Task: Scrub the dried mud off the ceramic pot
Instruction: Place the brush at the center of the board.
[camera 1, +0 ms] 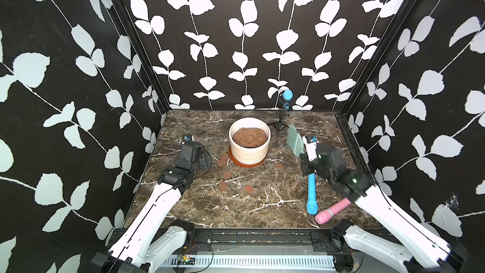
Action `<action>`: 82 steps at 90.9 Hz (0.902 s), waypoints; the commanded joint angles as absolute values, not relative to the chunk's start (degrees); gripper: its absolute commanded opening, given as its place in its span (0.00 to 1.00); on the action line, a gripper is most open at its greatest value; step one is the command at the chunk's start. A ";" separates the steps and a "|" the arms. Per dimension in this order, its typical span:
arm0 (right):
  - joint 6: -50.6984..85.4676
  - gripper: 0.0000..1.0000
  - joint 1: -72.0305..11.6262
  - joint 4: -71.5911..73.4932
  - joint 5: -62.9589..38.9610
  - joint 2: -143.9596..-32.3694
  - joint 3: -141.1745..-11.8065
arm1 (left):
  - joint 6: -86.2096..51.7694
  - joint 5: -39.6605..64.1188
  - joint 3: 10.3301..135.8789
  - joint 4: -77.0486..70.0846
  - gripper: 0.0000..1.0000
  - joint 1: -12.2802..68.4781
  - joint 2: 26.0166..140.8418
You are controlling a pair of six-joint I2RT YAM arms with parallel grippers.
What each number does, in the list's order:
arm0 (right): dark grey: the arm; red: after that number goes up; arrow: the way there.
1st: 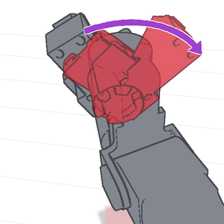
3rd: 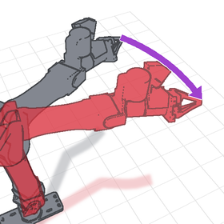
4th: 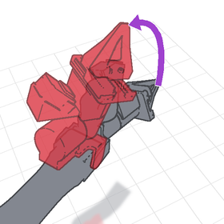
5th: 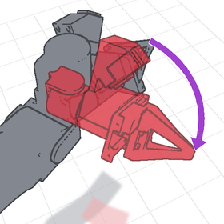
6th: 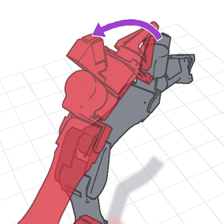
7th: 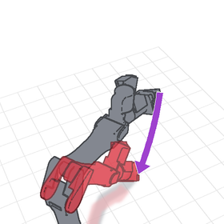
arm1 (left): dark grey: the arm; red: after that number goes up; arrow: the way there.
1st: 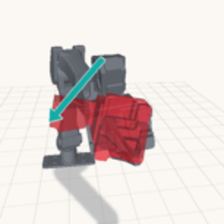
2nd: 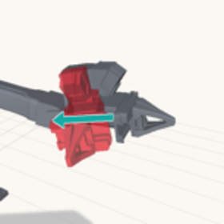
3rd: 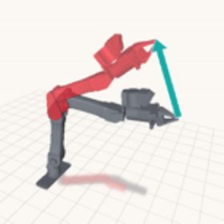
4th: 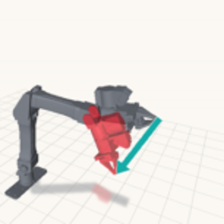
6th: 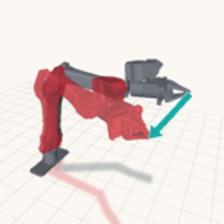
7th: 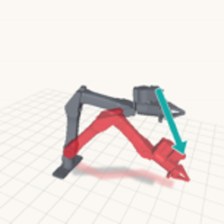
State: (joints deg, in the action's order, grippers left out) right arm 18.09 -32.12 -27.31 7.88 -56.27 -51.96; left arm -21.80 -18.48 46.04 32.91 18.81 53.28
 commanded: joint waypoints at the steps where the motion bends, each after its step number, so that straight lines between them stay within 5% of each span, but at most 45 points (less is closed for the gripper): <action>1: 35.40 0.00 -25.96 -25.46 -3.63 -60.26 -53.17 | -18.55 -17.76 44.70 30.11 0.99 18.56 54.64; 33: 63.26 0.00 -9.76 -7.40 -21.91 -72.13 -41.64 | -18.13 -15.66 41.74 25.60 0.99 18.20 52.75; 82: 65.31 0.00 -6.83 -3.16 -16.95 -87.99 -50.64 | -15.45 -16.70 39.91 24.48 0.99 18.19 50.71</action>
State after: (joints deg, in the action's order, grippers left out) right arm 61.76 -7.79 -8.21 -18.74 -85.10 -49.80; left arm -16.88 -16.12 41.21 25.96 18.55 52.25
